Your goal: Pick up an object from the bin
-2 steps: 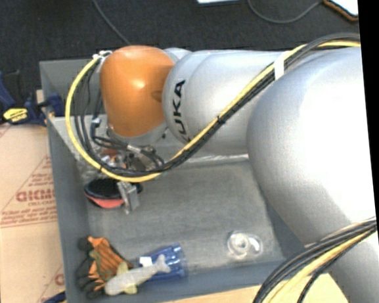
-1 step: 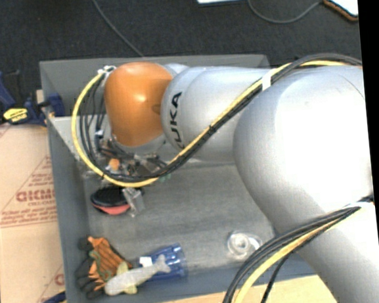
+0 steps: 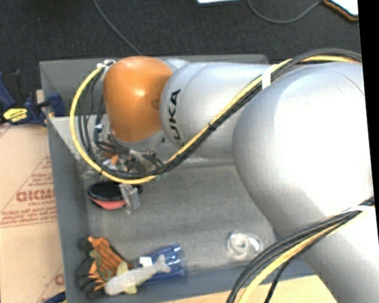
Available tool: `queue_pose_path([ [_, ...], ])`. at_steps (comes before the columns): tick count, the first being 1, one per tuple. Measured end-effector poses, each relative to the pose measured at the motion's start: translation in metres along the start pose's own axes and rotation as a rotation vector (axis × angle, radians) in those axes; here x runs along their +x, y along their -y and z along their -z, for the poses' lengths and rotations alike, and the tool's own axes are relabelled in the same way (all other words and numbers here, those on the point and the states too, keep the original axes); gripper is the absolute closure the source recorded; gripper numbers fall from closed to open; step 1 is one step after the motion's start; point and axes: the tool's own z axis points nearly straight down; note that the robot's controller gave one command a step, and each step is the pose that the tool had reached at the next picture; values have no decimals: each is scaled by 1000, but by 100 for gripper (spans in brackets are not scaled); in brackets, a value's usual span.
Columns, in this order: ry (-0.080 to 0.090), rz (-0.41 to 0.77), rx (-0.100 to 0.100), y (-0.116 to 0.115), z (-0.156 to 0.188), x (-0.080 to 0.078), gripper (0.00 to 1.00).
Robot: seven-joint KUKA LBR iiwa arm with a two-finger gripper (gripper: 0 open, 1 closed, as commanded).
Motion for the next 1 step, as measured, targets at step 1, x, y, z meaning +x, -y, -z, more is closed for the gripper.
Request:
queue_pose_path([
  [1, 0, 0, 0, 0, 0, 0, 100],
])
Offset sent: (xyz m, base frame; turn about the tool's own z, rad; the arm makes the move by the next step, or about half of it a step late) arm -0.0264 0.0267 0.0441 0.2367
